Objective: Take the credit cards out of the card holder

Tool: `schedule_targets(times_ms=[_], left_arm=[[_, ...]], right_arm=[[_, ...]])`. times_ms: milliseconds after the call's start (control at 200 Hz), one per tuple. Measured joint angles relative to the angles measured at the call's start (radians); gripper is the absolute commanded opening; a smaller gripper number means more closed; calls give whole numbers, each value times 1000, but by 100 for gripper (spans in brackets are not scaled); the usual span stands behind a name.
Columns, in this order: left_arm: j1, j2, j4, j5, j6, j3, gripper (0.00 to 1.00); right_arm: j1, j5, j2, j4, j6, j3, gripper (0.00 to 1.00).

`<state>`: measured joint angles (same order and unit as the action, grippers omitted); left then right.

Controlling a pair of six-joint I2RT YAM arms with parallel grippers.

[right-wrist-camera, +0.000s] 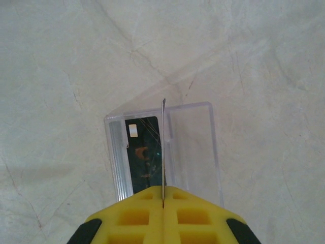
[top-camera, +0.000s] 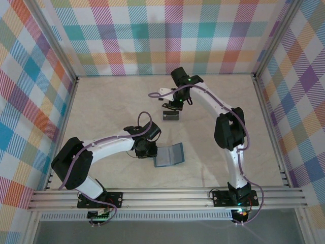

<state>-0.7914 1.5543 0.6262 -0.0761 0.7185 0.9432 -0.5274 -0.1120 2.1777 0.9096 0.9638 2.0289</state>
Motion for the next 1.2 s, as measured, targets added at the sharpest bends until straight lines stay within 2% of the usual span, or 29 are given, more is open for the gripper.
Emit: schedule_targets(times_ms=[325,680,1000,1105,1200], left_arm=[[0,-1,-1,0,2,-2,23],[0,-6,0,1,8,-18,23],[0,-21,0,1,23,-34,23],[0,-25,0,0,23,-39,23],[0,-26,0,0,23,-39,23]], right_arm=[[-4,13,8,12,27,-8,0],[-5,89,74,71,71,2,0],[-33,93,75,162,86,2,0],[-47,85,75,211,92,8,3],[-53,74,75,259,92,21,12]])
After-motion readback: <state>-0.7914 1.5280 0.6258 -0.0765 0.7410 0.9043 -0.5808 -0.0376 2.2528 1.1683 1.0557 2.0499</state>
